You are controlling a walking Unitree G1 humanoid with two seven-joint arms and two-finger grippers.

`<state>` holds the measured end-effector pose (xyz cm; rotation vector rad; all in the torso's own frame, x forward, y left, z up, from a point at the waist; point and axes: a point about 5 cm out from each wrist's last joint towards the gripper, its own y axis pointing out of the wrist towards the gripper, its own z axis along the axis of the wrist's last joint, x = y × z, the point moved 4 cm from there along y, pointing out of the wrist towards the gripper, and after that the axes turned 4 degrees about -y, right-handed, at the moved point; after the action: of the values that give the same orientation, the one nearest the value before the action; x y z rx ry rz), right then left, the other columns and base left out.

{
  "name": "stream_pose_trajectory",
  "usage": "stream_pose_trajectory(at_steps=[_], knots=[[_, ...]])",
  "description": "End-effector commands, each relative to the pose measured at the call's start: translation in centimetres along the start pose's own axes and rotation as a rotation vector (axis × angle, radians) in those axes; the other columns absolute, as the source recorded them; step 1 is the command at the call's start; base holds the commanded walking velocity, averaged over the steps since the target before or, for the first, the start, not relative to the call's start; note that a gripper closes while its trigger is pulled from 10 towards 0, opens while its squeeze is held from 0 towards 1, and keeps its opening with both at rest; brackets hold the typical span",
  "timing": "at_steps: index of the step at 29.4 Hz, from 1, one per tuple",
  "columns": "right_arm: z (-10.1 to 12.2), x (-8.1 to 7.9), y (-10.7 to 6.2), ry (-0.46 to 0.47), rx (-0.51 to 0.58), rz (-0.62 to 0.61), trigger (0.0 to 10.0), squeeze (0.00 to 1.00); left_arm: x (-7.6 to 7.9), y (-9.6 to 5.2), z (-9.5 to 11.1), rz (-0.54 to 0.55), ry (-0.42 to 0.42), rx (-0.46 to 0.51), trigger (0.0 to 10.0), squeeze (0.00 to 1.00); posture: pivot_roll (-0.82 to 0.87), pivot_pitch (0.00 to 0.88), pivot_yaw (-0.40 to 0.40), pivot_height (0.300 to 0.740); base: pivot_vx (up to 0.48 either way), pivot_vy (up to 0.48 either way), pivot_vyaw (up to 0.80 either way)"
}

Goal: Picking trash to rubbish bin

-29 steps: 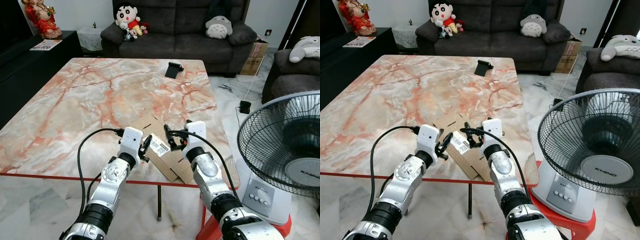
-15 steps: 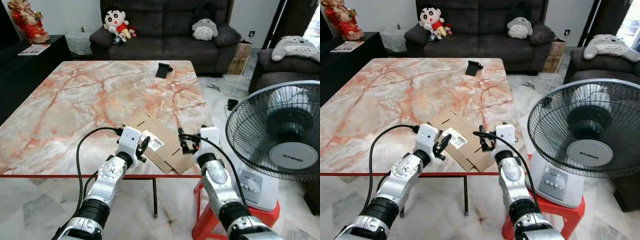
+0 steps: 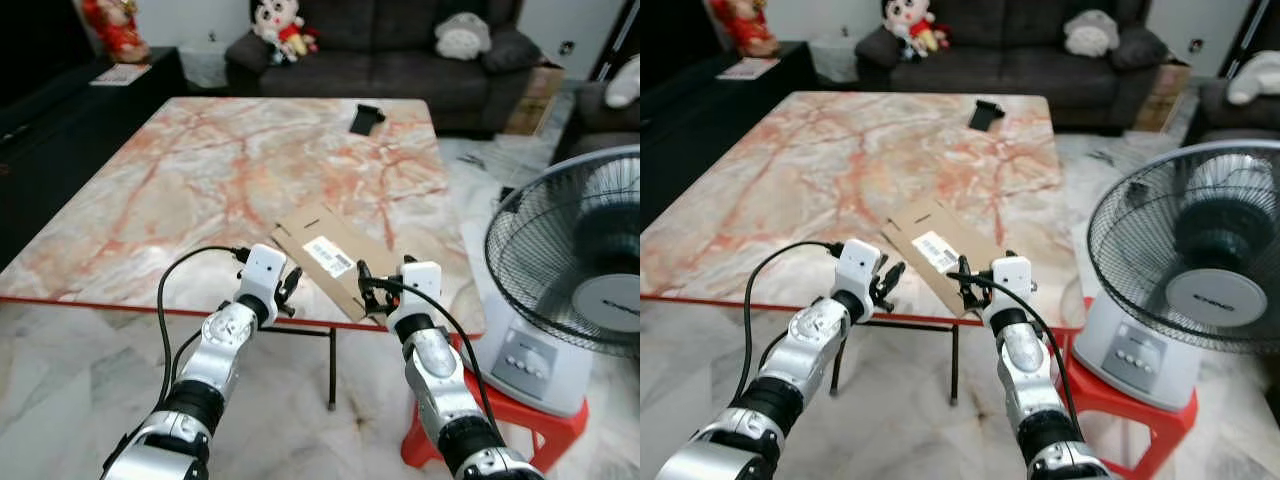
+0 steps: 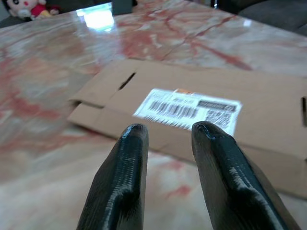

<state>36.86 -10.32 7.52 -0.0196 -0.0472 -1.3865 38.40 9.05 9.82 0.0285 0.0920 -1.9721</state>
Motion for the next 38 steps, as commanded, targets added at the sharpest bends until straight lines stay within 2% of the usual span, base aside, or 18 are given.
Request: stream_pose_trajectory(at_steps=[1, 5, 8, 10, 17, 22, 25, 31, 34, 36, 38], knots=[[1.3, -0.6, 0.9, -0.007, 0.027, 0.019, 10.0, 0.0, -0.4, -0.2, 0.6, 0.018, 0.005, 0.034, 10.0, 0.0, 0.03, 0.026, 0.026, 0.74, 0.0, 0.0, 0.0], [1.7, -1.1, 1.5, -0.013, 0.025, 0.035, 10.0, 0.0, -0.5, -0.8, 0.6, 0.031, 0.014, 0.05, 10.0, 0.0, 0.03, 0.024, 0.026, 0.74, 0.0, 0.0, 0.0], [2.2, -1.9, 2.3, -0.022, 0.001, 0.073, 10.0, 0.0, -1.8, -1.8, 1.2, 0.119, 0.025, 0.105, 10.0, 0.0, 0.04, 0.019, 0.026, 0.74, 0.0, 0.0, 0.0], [2.4, -3.1, 2.8, -0.053, -0.014, 0.129, 10.0, 0.0, -2.6, -2.5, 1.5, 0.161, 0.031, 0.128, 10.0, 0.0, 0.05, 0.013, 0.025, 0.74, 0.0, 0.0, 0.0], [1.9, -4.8, 3.1, -0.087, -0.067, 0.177, 10.0, 0.0, -4.1, -3.8, 2.6, 0.216, 0.042, 0.158, 10.0, 0.0, 0.07, 0.0, 0.022, 0.74, 0.0, 0.0, 0.0], [1.2, -6.3, 3.3, -0.102, -0.144, 0.216, 10.0, 0.0, -4.2, -4.5, 2.7, 0.215, 0.047, 0.149, 10.0, 0.0, 0.1, 0.0, 0.013, 0.74, 0.0, 0.0, 0.0], [0.8, -6.6, 3.3, -0.079, -0.173, 0.216, 10.0, 0.0, -3.8, -4.5, 2.7, 0.204, 0.041, 0.14, 10.0, 0.0, 0.11, 0.011, 0.009, 0.74, 0.0, 0.0, 0.0], [-2.0, -5.3, 2.4, -0.004, -0.334, 0.136, 10.0, 0.0, -2.3, -4.3, 3.0, 0.153, 0.007, 0.128, 10.0, 0.0, 0.1, 0.028, 0.017, 0.74, 0.0, 0.0, 0.0], [-3.2, -4.4, 1.8, 0.026, -0.387, 0.099, 10.0, 0.0, -1.7, -4.2, 3.2, 0.135, -0.018, 0.123, 10.0, 0.0, 0.1, 0.031, 0.02, 0.74, 0.0, 0.0, 0.0], [-3.2, -4.4, 1.8, 0.028, -0.389, 0.097, 10.0, 0.0, -1.7, -4.2, 3.2, 0.134, -0.02, 0.122, 10.0, 0.0, 0.1, 0.031, 0.02, 0.74, 0.0, 0.0, 0.0], [-4.2, -3.7, 1.2, 0.075, -0.429, 0.07, 10.0, 0.0, -1.3, -4.1, 3.3, 0.114, -0.047, 0.114, 10.0, 0.0, 0.1, 0.033, 0.028, 0.74, 0.0, 0.0, 0.0]])
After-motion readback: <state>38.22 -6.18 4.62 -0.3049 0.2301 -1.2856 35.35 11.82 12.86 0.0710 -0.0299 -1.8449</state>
